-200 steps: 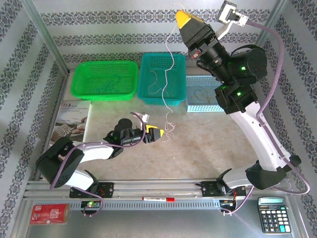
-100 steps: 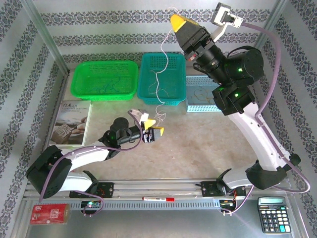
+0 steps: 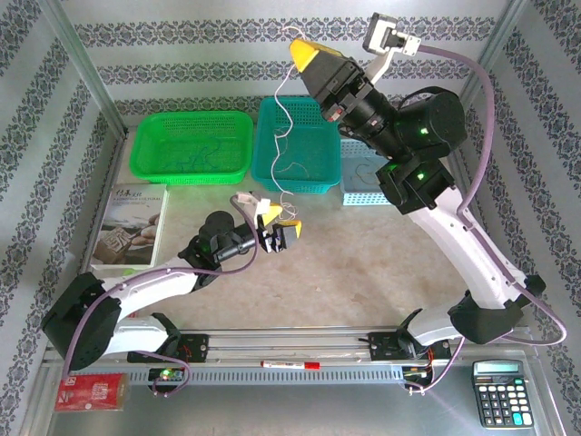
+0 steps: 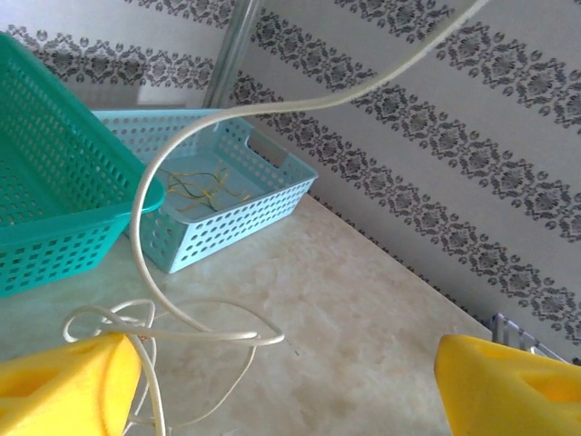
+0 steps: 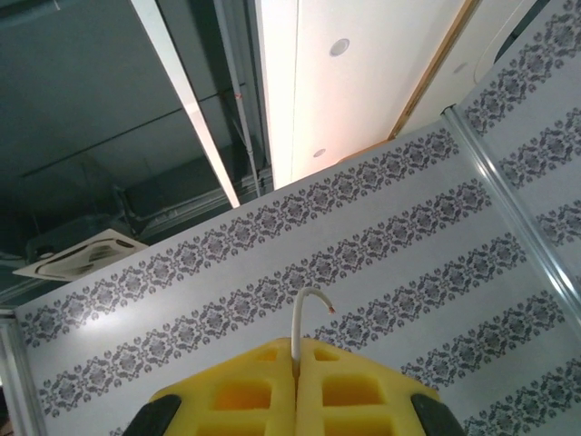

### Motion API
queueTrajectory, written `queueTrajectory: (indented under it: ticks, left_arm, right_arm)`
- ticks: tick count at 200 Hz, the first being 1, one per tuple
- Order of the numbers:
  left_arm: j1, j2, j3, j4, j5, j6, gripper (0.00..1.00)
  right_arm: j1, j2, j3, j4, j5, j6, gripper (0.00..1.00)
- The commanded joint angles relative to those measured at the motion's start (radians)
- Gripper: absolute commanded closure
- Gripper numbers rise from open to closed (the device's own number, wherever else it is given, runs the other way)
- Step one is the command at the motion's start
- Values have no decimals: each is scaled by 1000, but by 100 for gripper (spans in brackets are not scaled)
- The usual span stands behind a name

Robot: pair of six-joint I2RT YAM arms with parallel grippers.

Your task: Untangle the cables

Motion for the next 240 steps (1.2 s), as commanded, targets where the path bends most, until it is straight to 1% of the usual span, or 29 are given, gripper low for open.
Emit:
queueTrajectory:
  ticks: [1, 34, 49, 62, 93, 112, 120, 161, 190, 214, 240]
  left_arm:
    - [-10, 30, 43, 9, -50, 11, 15]
    - [-10, 94, 63, 57, -82, -28, 17]
    - [-10, 124, 66, 80, -100, -44, 22]
    - [-10, 152, 67, 96, -106, -53, 32]
    - [-9, 211, 50, 156, -109, -94, 65]
    - [-10, 239, 29, 200, -102, -118, 81]
    - [-10, 249, 19, 211, -96, -124, 85]
    - [-10, 262, -60, 259, -75, -163, 92]
    - [-9, 255, -129, 297, -68, -187, 92]
    - [-10, 250, -171, 310, -58, -203, 92]
    - [-8, 248, -207, 325, -55, -221, 92]
  right_arm:
    - [28, 3, 24, 35, -25, -13, 100]
    - [61, 7, 34, 34, -26, -17, 100]
    - [66, 7, 40, 33, -24, -19, 100]
    - [67, 6, 44, 32, -24, -20, 100]
    - [68, -5, 47, 28, -13, -26, 100]
    - [61, -14, 54, 17, -5, -43, 100]
    - [53, -17, 60, 14, -3, -48, 100]
    - [-18, -31, 97, 1, 26, -74, 100]
    - [-98, -28, 149, -13, 48, -80, 100]
    - [-169, -10, 197, -4, 62, -37, 100]
    - [-209, 25, 263, -5, 60, -4, 100]
